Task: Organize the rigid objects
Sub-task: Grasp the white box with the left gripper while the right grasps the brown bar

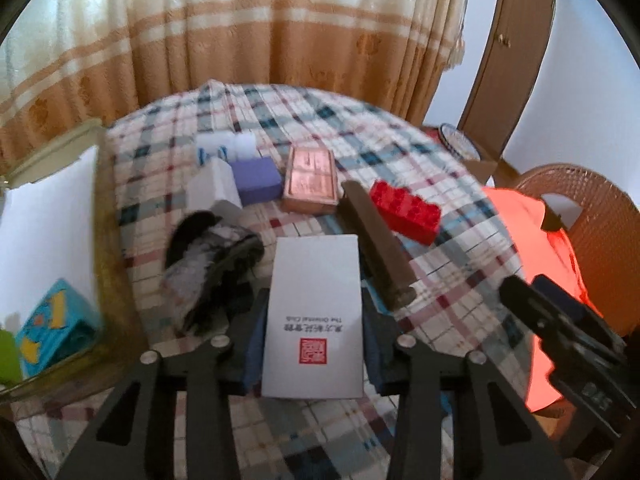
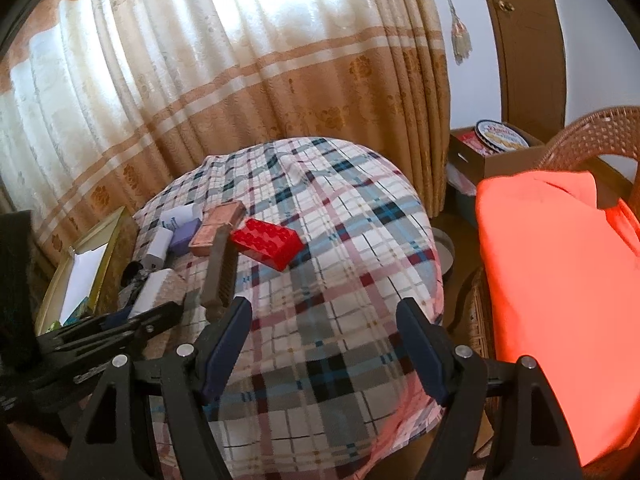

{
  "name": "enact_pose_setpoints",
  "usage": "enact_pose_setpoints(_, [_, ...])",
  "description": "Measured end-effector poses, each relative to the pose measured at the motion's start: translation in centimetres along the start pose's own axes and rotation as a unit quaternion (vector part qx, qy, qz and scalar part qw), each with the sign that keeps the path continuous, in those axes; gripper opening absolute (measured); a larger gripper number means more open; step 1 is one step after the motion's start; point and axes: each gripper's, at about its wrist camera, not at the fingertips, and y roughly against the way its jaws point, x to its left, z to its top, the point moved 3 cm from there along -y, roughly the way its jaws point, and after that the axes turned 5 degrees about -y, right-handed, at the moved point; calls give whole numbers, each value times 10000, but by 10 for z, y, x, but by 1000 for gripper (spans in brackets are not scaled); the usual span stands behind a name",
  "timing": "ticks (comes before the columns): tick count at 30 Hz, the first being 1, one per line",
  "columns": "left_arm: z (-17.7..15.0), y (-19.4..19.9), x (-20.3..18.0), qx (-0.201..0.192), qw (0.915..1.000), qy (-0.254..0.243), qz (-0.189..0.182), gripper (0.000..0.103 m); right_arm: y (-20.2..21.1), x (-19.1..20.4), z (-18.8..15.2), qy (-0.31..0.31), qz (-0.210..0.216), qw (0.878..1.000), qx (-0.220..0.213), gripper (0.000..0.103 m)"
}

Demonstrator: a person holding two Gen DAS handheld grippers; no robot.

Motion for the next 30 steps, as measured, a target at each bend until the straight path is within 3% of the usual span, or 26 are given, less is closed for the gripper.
enact_pose_setpoints(6, [7,44,17,-517,9985,196,61,40,-4,31,13,310,179,9994,-16,77])
enact_pose_setpoints(8, [11,55,25,-663,9974,247,124,40,-14,47,17,460,281,9985,119,76])
enact_pose_setpoints(11, [11,68,37,-800,9960,327,242,40,-36,67,17,667,302,9964,433,64])
enact_pose_setpoints(16, [10,82,59,-929,9935,475,448,40,-68,90,11,933,107,9923,810,62])
enact_pose_setpoints(20, [8,88,74,-967,9923,590,501,40,-85,94,6,1051,-183,9884,1079,49])
enact_pose_setpoints(25, [5,88,83,-960,9917,670,530,40,-87,100,3,1299,-413,9844,1115,43])
enact_pose_setpoints(27, [4,88,87,-932,9917,685,561,40,-86,102,2,1381,-454,9832,1105,26])
enact_pose_setpoints(30, [1,90,93,-919,9912,721,621,40,-86,103,2,1387,-432,9828,1142,18])
